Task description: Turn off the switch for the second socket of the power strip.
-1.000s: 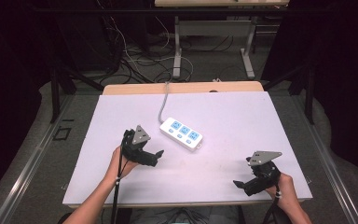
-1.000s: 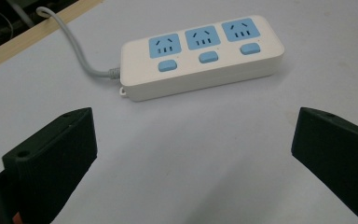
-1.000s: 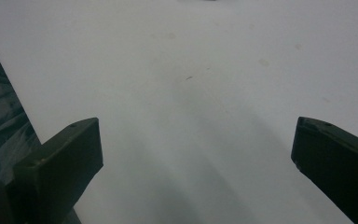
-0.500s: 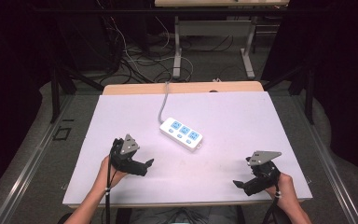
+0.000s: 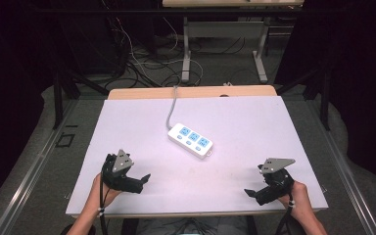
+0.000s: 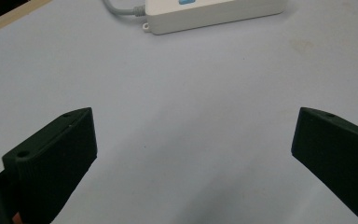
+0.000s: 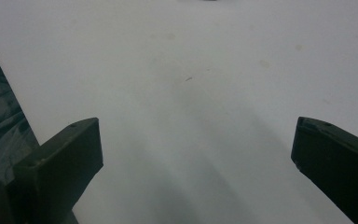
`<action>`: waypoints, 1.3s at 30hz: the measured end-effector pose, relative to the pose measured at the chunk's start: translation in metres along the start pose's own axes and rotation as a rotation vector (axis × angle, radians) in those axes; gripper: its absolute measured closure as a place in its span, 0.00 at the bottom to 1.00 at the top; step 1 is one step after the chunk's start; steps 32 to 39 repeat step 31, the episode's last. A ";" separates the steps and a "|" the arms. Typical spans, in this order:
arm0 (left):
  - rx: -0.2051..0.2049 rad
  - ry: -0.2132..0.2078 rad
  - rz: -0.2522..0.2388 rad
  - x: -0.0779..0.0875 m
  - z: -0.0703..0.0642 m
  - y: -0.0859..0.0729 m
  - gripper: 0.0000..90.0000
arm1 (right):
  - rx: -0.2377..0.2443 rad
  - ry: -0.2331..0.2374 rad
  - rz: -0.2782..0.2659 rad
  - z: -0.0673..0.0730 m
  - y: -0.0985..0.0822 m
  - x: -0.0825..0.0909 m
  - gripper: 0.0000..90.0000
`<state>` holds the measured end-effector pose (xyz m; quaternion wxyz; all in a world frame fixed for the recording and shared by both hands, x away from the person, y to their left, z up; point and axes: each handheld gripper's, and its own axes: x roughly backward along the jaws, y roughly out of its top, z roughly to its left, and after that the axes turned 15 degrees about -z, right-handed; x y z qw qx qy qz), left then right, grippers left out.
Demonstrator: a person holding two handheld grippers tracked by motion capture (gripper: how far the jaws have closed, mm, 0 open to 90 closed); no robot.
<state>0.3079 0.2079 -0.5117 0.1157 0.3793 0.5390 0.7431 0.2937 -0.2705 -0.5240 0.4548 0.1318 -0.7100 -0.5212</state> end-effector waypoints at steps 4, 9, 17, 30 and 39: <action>0.007 0.010 -0.004 0.004 0.000 -0.004 0.00 | 0.003 0.003 -0.001 0.000 0.000 0.000 0.01; 0.017 0.000 0.007 0.008 -0.001 -0.008 0.00 | 0.007 0.004 -0.002 -0.001 0.000 -0.001 0.01; 0.023 0.004 0.021 0.013 -0.003 -0.016 0.00 | 0.005 0.007 0.002 -0.002 -0.001 -0.001 0.01; 0.035 -0.008 0.015 0.018 -0.005 -0.024 0.00 | 0.004 0.001 0.002 -0.001 -0.001 -0.001 0.01; 0.036 -0.016 0.023 0.018 -0.005 -0.024 0.00 | -0.001 0.004 0.003 -0.001 -0.001 -0.002 0.01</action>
